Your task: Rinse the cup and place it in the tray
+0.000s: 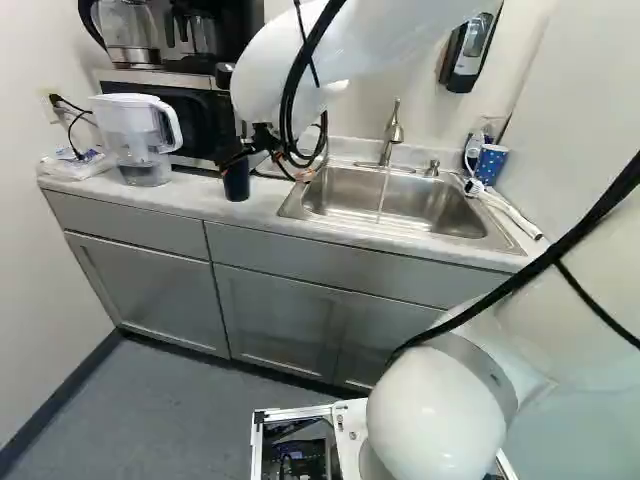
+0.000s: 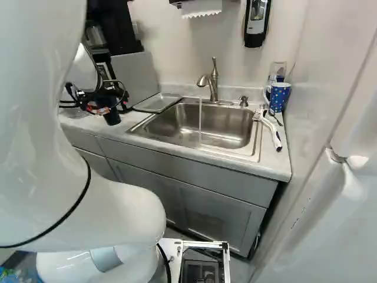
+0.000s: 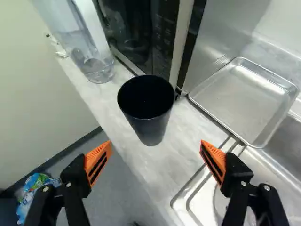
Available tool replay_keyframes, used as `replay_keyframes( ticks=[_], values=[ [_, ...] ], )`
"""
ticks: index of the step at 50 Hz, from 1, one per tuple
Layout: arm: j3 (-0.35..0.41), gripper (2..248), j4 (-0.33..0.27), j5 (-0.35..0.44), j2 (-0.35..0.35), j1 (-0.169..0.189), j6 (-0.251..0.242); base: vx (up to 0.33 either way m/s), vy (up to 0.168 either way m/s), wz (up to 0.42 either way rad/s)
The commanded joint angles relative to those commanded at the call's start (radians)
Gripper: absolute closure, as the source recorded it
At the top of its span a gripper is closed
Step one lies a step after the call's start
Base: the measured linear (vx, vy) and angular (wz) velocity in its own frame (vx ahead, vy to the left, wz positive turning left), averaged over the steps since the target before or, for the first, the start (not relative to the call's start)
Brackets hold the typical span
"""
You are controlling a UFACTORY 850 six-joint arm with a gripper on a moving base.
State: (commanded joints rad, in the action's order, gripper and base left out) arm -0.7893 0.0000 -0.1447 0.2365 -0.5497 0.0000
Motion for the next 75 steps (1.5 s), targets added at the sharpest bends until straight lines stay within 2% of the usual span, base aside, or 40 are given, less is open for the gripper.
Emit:
replay_keyframes(
  ticks=[12, 37, 75],
  values=[
    [-0.027, 3, 0.000, 0.000, -0.031, -0.035, 0.000, 0.000, 0.000, 0.000],
    [-0.027, 3, 0.000, 0.011, -0.031, -0.035, 0.000, 0.000, 0.000, 0.000],
    [0.043, 3, 0.000, 0.277, -0.043, -0.049, 0.000, 0.000, 0.000, 0.000]
  ],
)
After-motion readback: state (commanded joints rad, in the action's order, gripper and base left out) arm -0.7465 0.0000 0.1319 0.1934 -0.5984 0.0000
